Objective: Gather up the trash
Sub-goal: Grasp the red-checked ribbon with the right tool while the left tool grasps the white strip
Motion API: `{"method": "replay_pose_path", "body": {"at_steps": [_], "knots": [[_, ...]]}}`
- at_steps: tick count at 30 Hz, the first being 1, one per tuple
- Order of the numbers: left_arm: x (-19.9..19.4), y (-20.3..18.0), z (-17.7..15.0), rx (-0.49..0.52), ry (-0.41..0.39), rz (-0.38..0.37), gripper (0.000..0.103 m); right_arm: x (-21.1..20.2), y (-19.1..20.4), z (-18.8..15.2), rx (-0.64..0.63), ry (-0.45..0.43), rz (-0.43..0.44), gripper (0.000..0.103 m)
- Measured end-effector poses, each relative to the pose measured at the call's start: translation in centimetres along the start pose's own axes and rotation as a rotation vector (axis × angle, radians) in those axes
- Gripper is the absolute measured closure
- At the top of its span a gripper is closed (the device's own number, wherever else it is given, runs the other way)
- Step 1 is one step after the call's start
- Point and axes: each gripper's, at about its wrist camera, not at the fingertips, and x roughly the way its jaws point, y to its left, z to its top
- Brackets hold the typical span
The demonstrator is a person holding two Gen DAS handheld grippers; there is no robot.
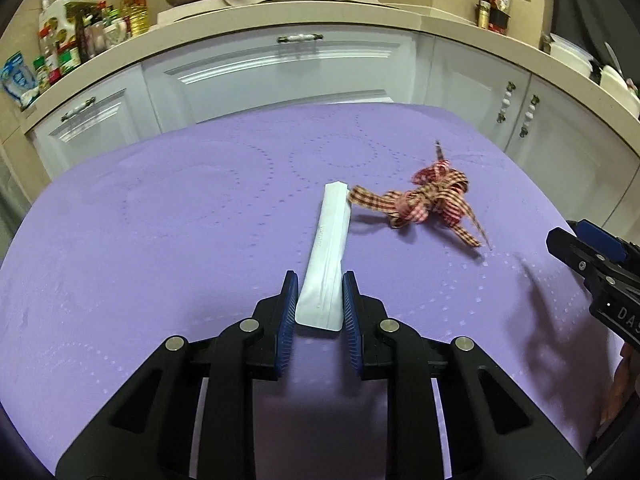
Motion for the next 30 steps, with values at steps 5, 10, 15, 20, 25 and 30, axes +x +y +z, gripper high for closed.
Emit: {"method": "replay_pose_path", "body": {"at_steps": [5, 10, 15, 20, 25, 30], "knots": [[-0.8, 2.6, -0.4, -0.04, -0.009, 0.037, 0.081, 0.5, 1.5, 0.4, -0.024, 0.001, 0.021, 0.042], [-1.5, 5.3, -0.8, -0.081, -0.017, 0.077, 0.081, 1.3, 3.2, 1.0, -0.042, 0.01, 0.053, 0.042], [-2.1, 7.9, -1.2, -0.113, -0.025, 0.116, 0.081, 2.4, 4.9, 1.6, -0.065, 0.02, 0.07, 0.042], [-2.6, 10.6, -1.5, -0.152, -0.027, 0.15, 0.081, 3.7, 6.5, 2.2, -0.08, 0.033, 0.078, 0.039], [-2.9, 13.0, -1.7, -0.187, -0.034, 0.175, 0.081, 4.9, 7.3, 2.8, -0.084, 0.042, 0.063, 0.032], [-3.0, 14.7, -1.8, -0.217, -0.035, 0.195, 0.081, 6.1, 7.7, 3.3, -0.082, 0.07, 0.048, 0.03]]}}
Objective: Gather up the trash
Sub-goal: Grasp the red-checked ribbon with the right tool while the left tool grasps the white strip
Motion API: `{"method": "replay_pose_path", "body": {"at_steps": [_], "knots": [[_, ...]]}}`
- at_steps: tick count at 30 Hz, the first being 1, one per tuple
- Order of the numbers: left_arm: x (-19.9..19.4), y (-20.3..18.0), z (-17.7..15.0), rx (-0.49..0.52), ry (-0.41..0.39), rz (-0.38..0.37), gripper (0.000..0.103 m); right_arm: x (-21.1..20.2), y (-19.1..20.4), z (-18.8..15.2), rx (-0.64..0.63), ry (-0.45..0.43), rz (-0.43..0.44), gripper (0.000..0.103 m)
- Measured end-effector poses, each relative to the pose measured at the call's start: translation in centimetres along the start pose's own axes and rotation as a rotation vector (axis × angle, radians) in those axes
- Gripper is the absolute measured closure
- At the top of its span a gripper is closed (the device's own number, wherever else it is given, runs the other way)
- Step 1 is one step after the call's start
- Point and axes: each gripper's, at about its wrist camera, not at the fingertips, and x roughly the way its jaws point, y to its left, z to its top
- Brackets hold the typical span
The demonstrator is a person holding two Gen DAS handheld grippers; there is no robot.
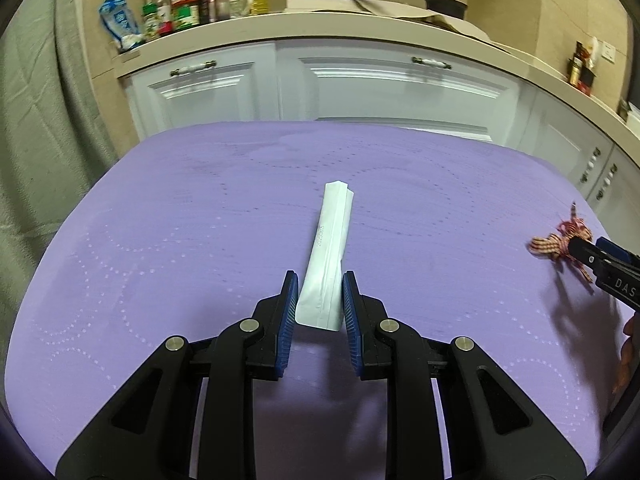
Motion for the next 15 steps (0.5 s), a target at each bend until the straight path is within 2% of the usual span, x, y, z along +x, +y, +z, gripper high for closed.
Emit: {"method": "replay_pose_path", "body": {"at_steps": [4, 5, 6, 8, 10, 15], "knots": [[0.3, 0.8, 0.0, -0.015, 0.006, 0.004, 0.081, 0.7, 0.1, 0.2, -0.003, 0.03, 0.009, 0.032], [0.4, 0.8, 0.0, -0.017, 0.008, 0.004, 0.081, 0.9, 0.2, 0.1, -0.006, 0.04, 0.011, 0.036], [0.4, 0.8, 0.0, -0.017, 0.009, 0.003, 0.081, 1.0, 0.2, 0.1, -0.008, 0.048, 0.017, 0.048], [0.5, 0.6, -0.1, -0.017, 0.011, 0.0, 0.081, 1.0, 0.3, 0.2, -0.009, 0.05, 0.019, 0.053], [0.6, 0.5, 0.0, -0.014, 0.011, -0.004, 0.081, 0.8, 0.3, 0.2, -0.013, 0.043, 0.024, 0.065], [0.3, -0.4, -0.2, -0.002, 0.005, -0.015, 0.081, 0.0, 0.1, -0.2, -0.009, 0.026, 0.028, 0.072]]}}
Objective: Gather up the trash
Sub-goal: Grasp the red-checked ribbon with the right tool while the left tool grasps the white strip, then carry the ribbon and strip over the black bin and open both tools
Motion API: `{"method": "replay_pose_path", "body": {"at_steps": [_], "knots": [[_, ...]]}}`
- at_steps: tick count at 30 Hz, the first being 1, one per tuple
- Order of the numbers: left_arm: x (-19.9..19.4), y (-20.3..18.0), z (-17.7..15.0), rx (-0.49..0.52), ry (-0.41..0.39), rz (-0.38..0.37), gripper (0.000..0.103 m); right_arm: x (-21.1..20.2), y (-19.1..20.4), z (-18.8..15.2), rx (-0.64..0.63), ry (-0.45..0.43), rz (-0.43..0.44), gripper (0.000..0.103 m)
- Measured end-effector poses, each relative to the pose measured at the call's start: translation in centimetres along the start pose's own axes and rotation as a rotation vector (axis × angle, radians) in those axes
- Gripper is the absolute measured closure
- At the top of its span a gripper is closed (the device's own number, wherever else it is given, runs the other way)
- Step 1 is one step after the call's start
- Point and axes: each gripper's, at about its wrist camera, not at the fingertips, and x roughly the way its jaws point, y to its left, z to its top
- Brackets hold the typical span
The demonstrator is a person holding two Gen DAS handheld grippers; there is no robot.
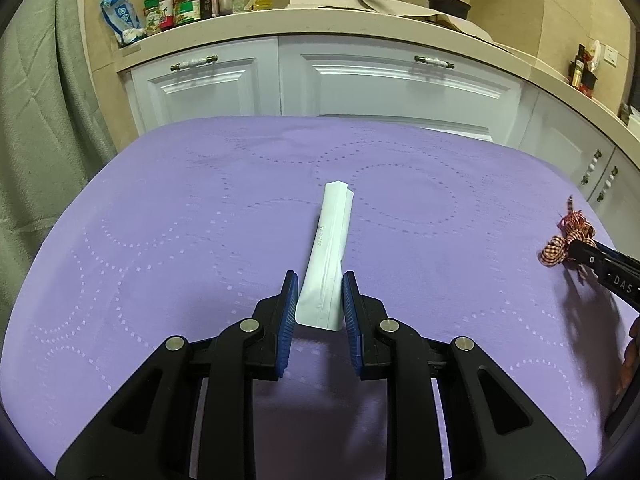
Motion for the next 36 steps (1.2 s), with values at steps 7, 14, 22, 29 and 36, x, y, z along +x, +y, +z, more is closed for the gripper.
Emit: {"method": "replay_pose_path", "body": {"at_steps": [7, 14, 22, 29, 36], "knots": [[-0.8, -1.4, -0.5, 0.016, -0.008, -0.024, 0.081, -1.7, -1.0, -1.0, 0.019, -0.02, -0.005, 0.076], [-1.9, -3.2, -1.1, 0.041, -0.018, -0.059, 0.081, -3.7, -2.2, -1.9, 0.037, -0.04, -0.026, 0.078], [-3.4, -5.7, -1.9, 0.079, -0.031, -0.104, 0.081, -6.5, -3.6, -3.5, 0.06, -0.071, -0.053, 0.08], [-4.8, -7.9, -2.6, 0.116, -0.048, -0.149, 0.081, -8.8, -5.0, -4.9, 0.087, -0.097, -0.083, 0.081], [-6.5, -10.1, -3.4, 0.159, -0.067, -0.198, 0.081, -11.0, -6.0, -6.0, 0.106, -0.125, -0.108, 0.081]]}}
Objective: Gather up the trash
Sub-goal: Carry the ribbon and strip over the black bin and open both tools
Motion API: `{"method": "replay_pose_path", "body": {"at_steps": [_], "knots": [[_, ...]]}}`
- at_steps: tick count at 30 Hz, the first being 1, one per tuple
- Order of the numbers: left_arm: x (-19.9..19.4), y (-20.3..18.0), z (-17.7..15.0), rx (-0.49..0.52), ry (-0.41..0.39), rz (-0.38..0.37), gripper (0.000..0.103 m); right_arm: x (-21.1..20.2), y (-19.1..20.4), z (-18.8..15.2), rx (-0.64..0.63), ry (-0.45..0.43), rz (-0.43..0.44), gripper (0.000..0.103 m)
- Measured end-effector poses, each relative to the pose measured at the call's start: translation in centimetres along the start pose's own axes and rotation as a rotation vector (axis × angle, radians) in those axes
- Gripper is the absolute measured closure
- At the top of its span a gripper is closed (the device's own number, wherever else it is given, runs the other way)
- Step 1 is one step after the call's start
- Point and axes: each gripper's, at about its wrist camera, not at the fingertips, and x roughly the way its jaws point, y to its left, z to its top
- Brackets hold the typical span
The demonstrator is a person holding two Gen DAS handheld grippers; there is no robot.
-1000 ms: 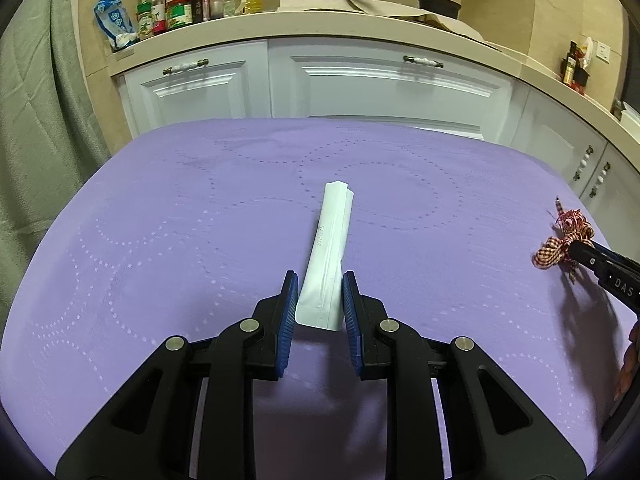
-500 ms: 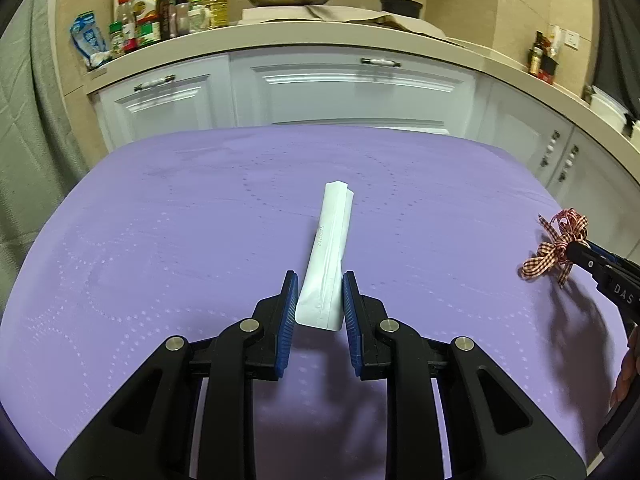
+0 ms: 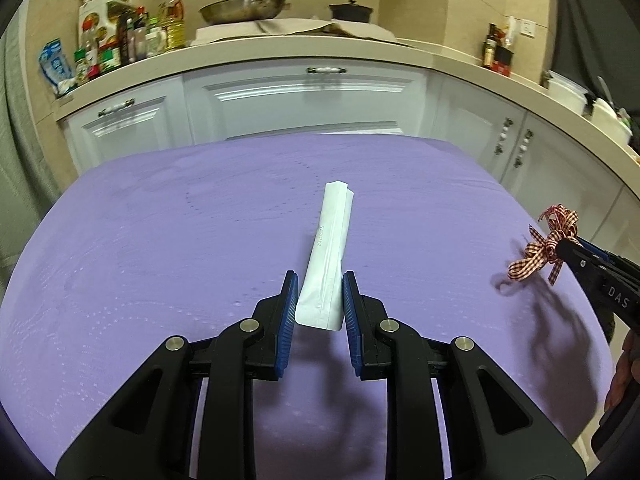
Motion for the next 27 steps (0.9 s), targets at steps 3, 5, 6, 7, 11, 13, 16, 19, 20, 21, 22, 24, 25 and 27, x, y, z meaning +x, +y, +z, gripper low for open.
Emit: {"method": "replay_pose_path", "body": {"at_steps": [3, 5, 6, 7, 11, 13, 16, 19, 20, 21, 22, 24, 25, 27], "knots": [[-0.5, -1.1, 0.0, 0.016, -0.007, -0.018, 0.081, -1.1, -0.6, -0.3, 0.01, -0.014, -0.012, 0.081], [-0.8, -1.9, -0.1, 0.029, -0.012, -0.036, 0.081, -1.9, -1.2, -0.5, 0.018, -0.025, -0.023, 0.081], [-1.0, -2.5, -0.1, 0.037, -0.015, -0.045, 0.081, -2.2, -1.5, -0.6, 0.021, -0.03, -0.029, 0.081], [-1.1, -2.8, -0.2, 0.043, -0.017, -0.051, 0.081, -2.6, -1.7, -0.7, 0.025, -0.035, -0.034, 0.081], [-1.8, -4.8, -0.2, 0.075, -0.028, -0.085, 0.081, -4.1, -3.3, -1.1, 0.049, -0.056, -0.061, 0.081], [-2.2, -5.6, -0.3, 0.088, -0.035, -0.098, 0.081, -4.8, -4.0, -1.4, 0.062, -0.065, -0.074, 0.081], [-2.6, -6.9, -0.2, 0.105, -0.045, -0.119, 0.081, -5.7, -5.1, -1.9, 0.081, -0.077, -0.095, 0.081], [-3.1, -8.4, -0.2, 0.126, -0.054, -0.144, 0.081, -6.6, -6.1, -2.3, 0.096, -0.088, -0.118, 0.081], [-3.3, -9.0, -0.2, 0.133, -0.055, -0.157, 0.081, -6.9, -6.5, -2.5, 0.102, -0.093, -0.129, 0.081], [-3.4, -9.6, -0.3, 0.142, -0.055, -0.169, 0.081, -7.2, -6.8, -2.6, 0.108, -0.097, -0.136, 0.081], [-3.5, -10.2, -0.3, 0.15, -0.056, -0.177, 0.081, -7.5, -7.2, -2.7, 0.115, -0.1, -0.143, 0.081], [-3.7, -11.4, -0.3, 0.169, -0.057, -0.199, 0.081, -8.1, -8.1, -3.0, 0.13, -0.107, -0.157, 0.081], [-3.8, -11.9, -0.2, 0.176, -0.058, -0.207, 0.081, -8.4, -8.7, -3.2, 0.14, -0.111, -0.166, 0.081], [-3.9, -13.0, -0.3, 0.192, -0.06, -0.226, 0.081, -9.0, -9.6, -3.4, 0.156, -0.118, -0.181, 0.081]]}}
